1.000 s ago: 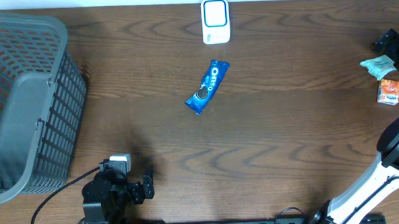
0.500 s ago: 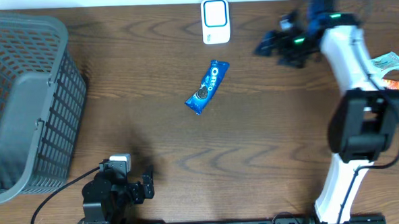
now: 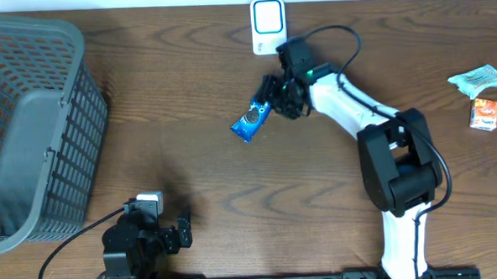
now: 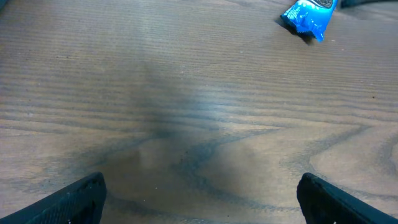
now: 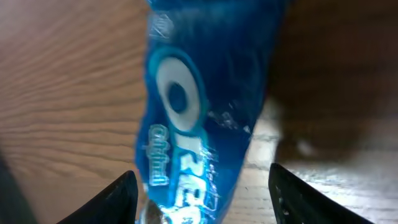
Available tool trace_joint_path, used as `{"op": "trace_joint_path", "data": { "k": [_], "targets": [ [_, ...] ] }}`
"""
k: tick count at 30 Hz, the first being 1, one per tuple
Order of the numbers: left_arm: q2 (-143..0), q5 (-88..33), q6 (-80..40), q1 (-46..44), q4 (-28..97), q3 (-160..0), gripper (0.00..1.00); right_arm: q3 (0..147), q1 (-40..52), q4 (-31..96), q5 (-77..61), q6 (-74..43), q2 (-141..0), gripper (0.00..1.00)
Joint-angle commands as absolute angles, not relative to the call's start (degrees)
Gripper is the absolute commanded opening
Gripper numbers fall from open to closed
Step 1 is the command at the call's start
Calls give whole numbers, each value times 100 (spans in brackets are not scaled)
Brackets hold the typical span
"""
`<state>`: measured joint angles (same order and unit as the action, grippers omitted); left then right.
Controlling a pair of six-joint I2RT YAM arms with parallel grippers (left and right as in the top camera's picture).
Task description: Scan the item barcode
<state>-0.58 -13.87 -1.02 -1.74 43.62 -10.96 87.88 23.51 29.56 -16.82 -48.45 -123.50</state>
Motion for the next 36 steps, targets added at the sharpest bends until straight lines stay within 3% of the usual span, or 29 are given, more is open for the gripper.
{"op": "trace_joint_path", "data": {
  "k": [1, 2, 3, 6, 8, 13, 23, 30, 36],
  "targets": [
    [-23, -1455, -5, -196, 4475, -1072, 98, 8523, 2486, 2797, -1177, -5273, -12390, 61],
    [-23, -1455, -5, -196, 4475, -1072, 98, 8383, 2512, 2589, -1092, -5264, -12390, 59],
    [-23, -1452, -5, -196, 4475, -1072, 98, 8237, 2530, 2383, -1109, -5273, -12390, 40],
    [-23, -1455, -5, -196, 4475, -1072, 98, 8130, 2552, 2250, -1221, -5271, -12390, 11],
    [-23, -1455, -5, -196, 4475, -1072, 98, 8134, 2554, 2231, -1450, -5271, -12385, 1],
    [-23, -1452, -5, -196, 4475, -1072, 98, 8243, 2410, 1643, -3162, -5682, -12291, 1],
    [-23, -1455, -5, -196, 4475, -1072, 98, 8372, 1907, -148, -6683, -9327, -12245, 1],
    [-23, -1455, -5, -196, 4475, -1072, 98, 8372, 1809, -801, -8071, -11754, -12245, 2],
    [-23, -1455, -5, -196, 4475, -1072, 98, 8372, 1798, -587, -7863, -11754, -12245, 2]
  ]
}}
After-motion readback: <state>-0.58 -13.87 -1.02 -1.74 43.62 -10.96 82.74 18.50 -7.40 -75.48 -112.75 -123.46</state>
